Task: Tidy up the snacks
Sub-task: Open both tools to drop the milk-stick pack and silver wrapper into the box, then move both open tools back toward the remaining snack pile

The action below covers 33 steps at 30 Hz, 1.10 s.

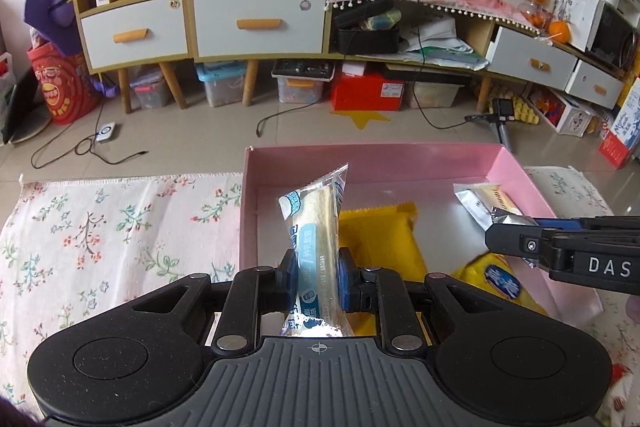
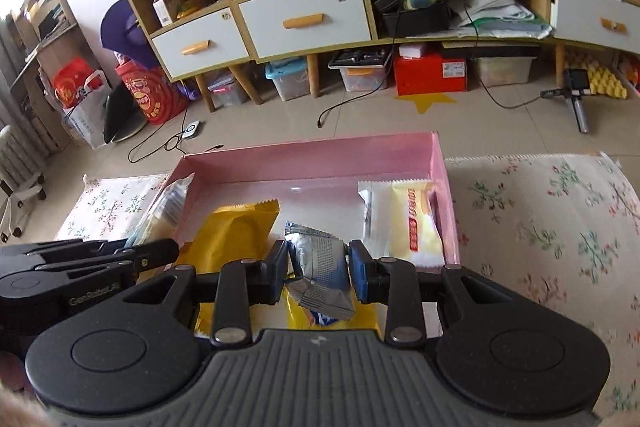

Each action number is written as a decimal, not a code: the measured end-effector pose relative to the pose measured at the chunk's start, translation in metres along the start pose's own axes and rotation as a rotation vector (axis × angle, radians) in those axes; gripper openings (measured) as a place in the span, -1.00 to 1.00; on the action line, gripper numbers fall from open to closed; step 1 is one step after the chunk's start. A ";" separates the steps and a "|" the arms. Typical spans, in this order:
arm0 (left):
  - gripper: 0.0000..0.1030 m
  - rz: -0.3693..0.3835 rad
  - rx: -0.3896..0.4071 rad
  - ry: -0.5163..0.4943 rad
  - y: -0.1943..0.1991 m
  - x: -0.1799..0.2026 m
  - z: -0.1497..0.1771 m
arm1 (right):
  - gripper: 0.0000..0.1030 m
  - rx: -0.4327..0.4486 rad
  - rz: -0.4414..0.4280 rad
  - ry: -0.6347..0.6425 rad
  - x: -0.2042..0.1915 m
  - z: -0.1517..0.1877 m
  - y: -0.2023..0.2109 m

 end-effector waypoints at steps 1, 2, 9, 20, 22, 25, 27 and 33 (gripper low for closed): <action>-0.66 0.001 -0.001 0.004 -0.002 0.000 -0.001 | -0.42 0.002 0.002 0.003 0.000 -0.001 0.000; -0.66 0.001 -0.001 0.006 -0.004 0.000 -0.001 | -0.42 0.004 0.002 0.007 -0.001 -0.001 -0.001; -0.63 -0.011 0.000 -0.011 -0.009 -0.001 -0.001 | -0.41 0.007 0.010 0.009 -0.002 -0.004 -0.007; -0.07 0.011 0.016 0.002 0.005 -0.002 0.001 | 0.07 0.020 0.059 -0.015 0.003 -0.006 0.004; 0.04 0.022 0.020 -0.002 0.011 -0.001 0.001 | 0.18 0.025 0.061 -0.025 0.004 -0.005 0.008; 0.20 0.027 0.023 -0.015 0.019 0.002 0.004 | 0.30 0.033 0.068 -0.022 0.003 -0.002 0.014; 0.27 0.023 0.025 -0.019 0.025 0.003 0.006 | 0.33 0.030 0.078 -0.020 0.004 0.000 0.018; 0.43 0.031 0.028 -0.013 0.043 0.005 0.017 | 0.46 0.034 0.083 -0.034 0.009 0.010 0.031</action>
Point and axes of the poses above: each gripper's, at about its wrist camera, not at the fingertips, and y roughly against the way its jaws point, x to its right, z to its underside, the point moved 4 cm from there along -y, roughly the way its jaws point, and after that the axes turned 12 degrees about -x, right-handed, at the moved point
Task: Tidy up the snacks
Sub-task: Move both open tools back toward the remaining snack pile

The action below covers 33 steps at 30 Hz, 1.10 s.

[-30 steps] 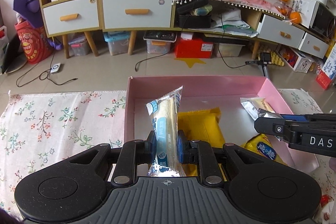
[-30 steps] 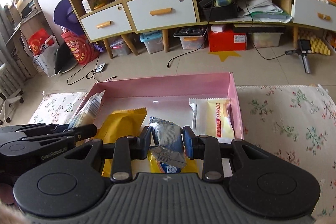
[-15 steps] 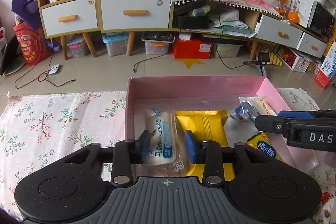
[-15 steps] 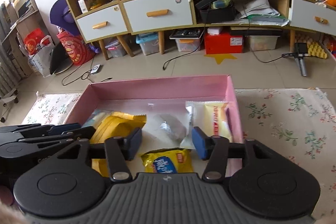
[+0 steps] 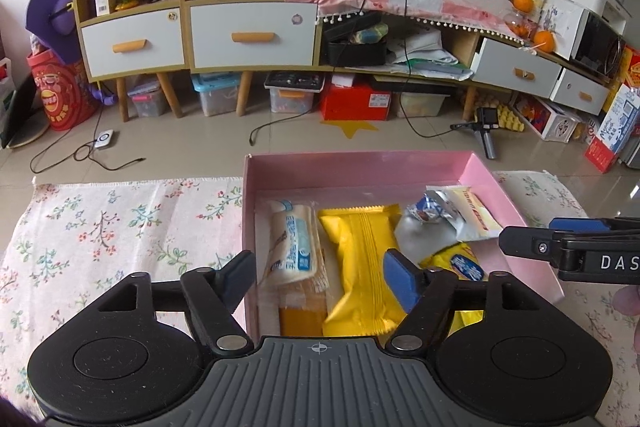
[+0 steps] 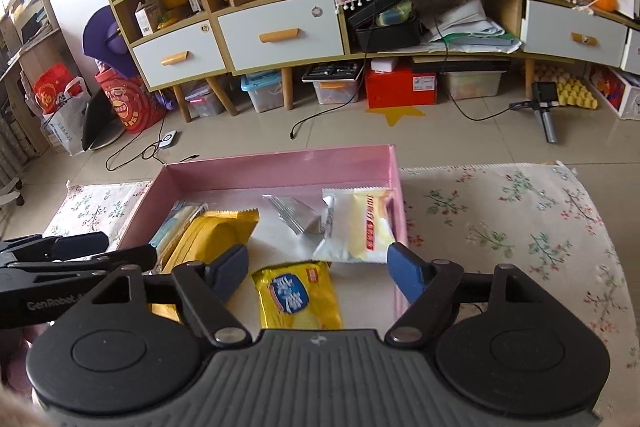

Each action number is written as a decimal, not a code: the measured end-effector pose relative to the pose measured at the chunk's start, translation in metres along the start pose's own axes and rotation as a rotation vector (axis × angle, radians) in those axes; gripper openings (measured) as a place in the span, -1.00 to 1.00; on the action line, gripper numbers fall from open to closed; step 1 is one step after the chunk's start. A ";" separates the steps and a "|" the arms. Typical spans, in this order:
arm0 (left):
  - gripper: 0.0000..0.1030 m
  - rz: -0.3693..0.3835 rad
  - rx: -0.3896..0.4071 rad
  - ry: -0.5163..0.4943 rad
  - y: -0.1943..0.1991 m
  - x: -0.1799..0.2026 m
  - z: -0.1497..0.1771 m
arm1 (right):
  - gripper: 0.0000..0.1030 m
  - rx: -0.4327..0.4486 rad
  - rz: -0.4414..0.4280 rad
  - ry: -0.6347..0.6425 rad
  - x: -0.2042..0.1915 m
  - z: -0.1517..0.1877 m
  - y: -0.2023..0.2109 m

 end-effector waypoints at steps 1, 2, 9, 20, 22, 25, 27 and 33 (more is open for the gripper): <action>0.45 0.000 0.001 -0.001 0.003 0.001 0.003 | 0.48 0.000 -0.001 -0.001 0.001 0.002 0.002; 0.47 -0.001 -0.001 -0.003 0.005 0.001 0.005 | 0.49 0.001 -0.001 -0.003 0.002 0.003 0.004; 0.61 0.003 -0.016 0.005 0.020 0.005 0.027 | 0.62 0.016 0.003 0.008 0.004 0.016 0.023; 0.83 -0.013 -0.034 -0.036 0.045 0.017 0.063 | 0.88 0.032 -0.003 0.023 -0.001 0.043 0.043; 0.84 -0.013 -0.039 -0.046 0.048 0.019 0.070 | 0.90 0.029 -0.007 0.024 -0.004 0.047 0.045; 0.85 -0.020 -0.039 -0.069 0.052 0.023 0.080 | 0.94 0.028 -0.007 0.034 -0.006 0.057 0.050; 0.87 -0.020 -0.032 -0.070 0.055 0.025 0.087 | 0.96 0.027 0.012 0.033 -0.006 0.063 0.052; 0.89 -0.007 -0.038 -0.059 0.060 0.024 0.104 | 0.98 0.017 0.036 0.038 -0.005 0.079 0.054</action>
Point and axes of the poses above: each gripper's, at about its wrist camera, not at the fingertips, and y roughly against the way its jaws point, x to its right, z to its underside, the point moved 4 cm from there along -y, roughly the way its jaws point, and after that the axes turned 12 degrees about -x, right-handed, at the moved point
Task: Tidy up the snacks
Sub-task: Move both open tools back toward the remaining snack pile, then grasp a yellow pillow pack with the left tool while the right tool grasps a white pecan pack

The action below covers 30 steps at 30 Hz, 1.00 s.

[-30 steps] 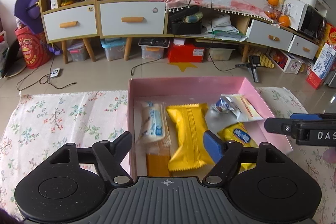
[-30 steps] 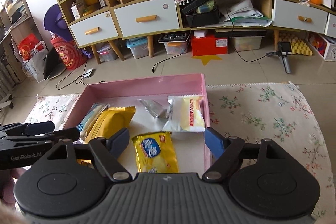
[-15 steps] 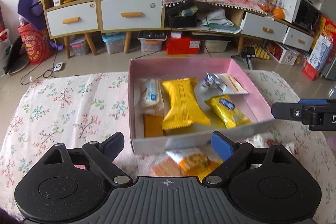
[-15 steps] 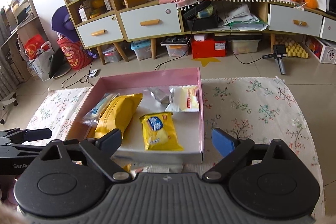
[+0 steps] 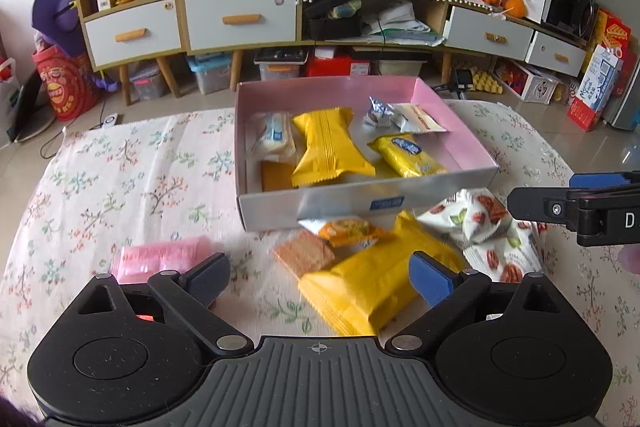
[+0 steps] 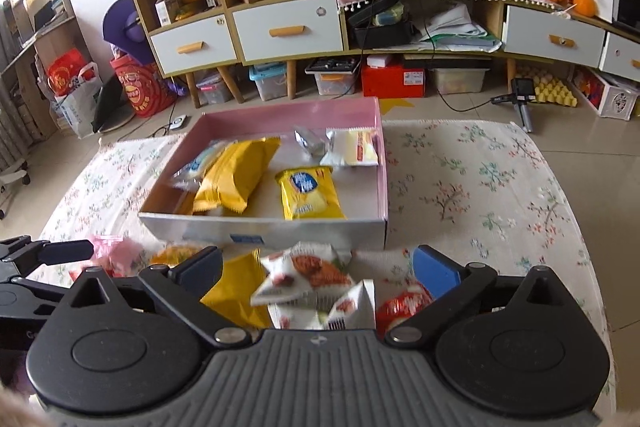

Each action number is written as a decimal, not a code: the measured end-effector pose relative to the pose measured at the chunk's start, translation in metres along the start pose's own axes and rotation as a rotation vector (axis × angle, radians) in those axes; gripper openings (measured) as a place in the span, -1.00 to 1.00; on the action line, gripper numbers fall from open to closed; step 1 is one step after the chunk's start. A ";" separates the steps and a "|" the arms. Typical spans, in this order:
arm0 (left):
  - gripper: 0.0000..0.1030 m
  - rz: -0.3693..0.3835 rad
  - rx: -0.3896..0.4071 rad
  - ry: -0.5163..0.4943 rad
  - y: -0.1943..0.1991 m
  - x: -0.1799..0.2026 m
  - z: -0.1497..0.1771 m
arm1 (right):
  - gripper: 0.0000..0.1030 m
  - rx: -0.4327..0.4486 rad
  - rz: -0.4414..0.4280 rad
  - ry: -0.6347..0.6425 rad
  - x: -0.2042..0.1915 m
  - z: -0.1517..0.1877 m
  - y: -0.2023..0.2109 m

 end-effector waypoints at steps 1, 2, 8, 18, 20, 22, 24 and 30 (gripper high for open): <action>0.89 0.005 0.001 0.001 0.001 -0.001 0.002 | 0.98 0.000 0.002 0.001 0.000 0.003 0.001; 0.89 0.008 0.002 0.001 0.002 -0.001 0.005 | 0.99 0.001 0.002 0.001 0.000 0.005 0.002; 0.92 0.039 0.005 0.024 0.008 -0.005 0.020 | 0.99 0.000 -0.002 0.013 0.001 0.016 0.001; 0.93 0.039 0.032 -0.029 0.010 -0.006 0.037 | 0.99 0.044 0.007 0.085 0.002 0.035 0.008; 0.93 0.042 0.038 -0.043 0.009 -0.005 0.041 | 0.99 0.050 0.003 0.092 0.003 0.039 0.007; 0.93 0.037 0.047 -0.058 0.009 -0.006 0.047 | 0.99 0.057 -0.008 0.094 0.005 0.043 0.007; 0.93 0.040 0.053 -0.071 0.008 -0.007 0.053 | 0.99 0.062 -0.022 0.104 0.004 0.046 0.007; 0.93 0.052 0.061 -0.096 0.005 -0.013 0.072 | 0.99 0.096 -0.046 0.191 -0.005 0.062 0.009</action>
Point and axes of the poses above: each gripper's, at about its wrist camera, not at the fingertips, and y roughly against the way its jaws point, x to its right, z to its underside, the point moved 4 cm from there along -y, roughly the way its jaws point, and after that the axes turned 12 degrees about -x, right-handed, at the moved point
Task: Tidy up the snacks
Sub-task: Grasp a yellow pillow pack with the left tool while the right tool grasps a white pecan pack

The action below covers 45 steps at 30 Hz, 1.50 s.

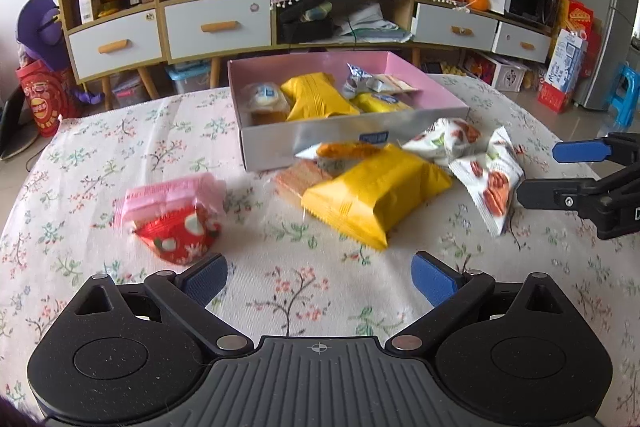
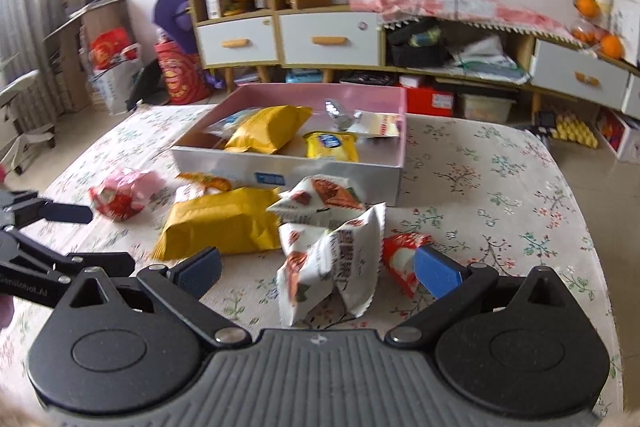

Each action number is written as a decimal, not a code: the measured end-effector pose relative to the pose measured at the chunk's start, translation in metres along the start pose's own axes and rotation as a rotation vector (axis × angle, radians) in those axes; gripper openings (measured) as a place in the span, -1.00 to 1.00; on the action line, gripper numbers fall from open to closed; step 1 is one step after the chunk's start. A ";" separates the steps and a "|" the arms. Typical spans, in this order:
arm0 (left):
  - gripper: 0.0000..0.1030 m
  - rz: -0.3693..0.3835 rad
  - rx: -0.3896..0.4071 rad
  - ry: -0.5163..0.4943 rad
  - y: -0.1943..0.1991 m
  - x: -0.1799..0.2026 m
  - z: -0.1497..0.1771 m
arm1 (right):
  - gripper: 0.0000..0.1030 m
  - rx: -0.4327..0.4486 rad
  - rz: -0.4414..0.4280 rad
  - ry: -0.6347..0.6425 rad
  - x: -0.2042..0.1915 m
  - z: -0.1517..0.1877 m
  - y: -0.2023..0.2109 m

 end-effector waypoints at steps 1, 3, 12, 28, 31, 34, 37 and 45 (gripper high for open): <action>0.93 0.004 0.005 -0.004 0.000 -0.001 0.003 | 0.99 0.004 -0.007 0.012 -0.002 0.003 0.000; 0.93 0.008 0.015 -0.015 -0.001 -0.002 0.009 | 0.99 0.008 -0.021 0.031 -0.005 0.009 0.000; 0.93 0.005 0.063 -0.023 -0.010 -0.017 0.022 | 0.99 0.041 -0.041 0.072 -0.007 0.025 -0.002; 0.76 0.104 0.190 -0.191 -0.024 0.019 -0.028 | 0.80 0.024 0.008 0.053 -0.003 0.015 -0.027; 0.51 0.116 0.163 -0.231 -0.033 0.027 -0.039 | 0.76 0.019 0.011 0.053 -0.002 0.013 -0.030; 0.29 0.113 0.124 -0.266 -0.042 0.033 -0.046 | 0.65 0.016 0.014 0.048 0.000 0.012 -0.031; 0.26 0.118 0.082 -0.284 -0.050 0.038 -0.049 | 0.59 0.008 0.009 0.041 0.002 0.012 -0.033; -0.04 0.104 -0.009 -0.301 -0.060 0.047 -0.045 | 0.29 -0.023 -0.008 0.020 0.007 0.010 -0.040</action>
Point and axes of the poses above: each gripper's, at about its wrist camera, not at the fingertips, and y roughly against the way its jaws point, x to its right, z to its underside, the point moved 4 cm from there along -y, roughly the way its jaws point, and after that the axes turned 12 degrees about -x, right-handed, at the moved point
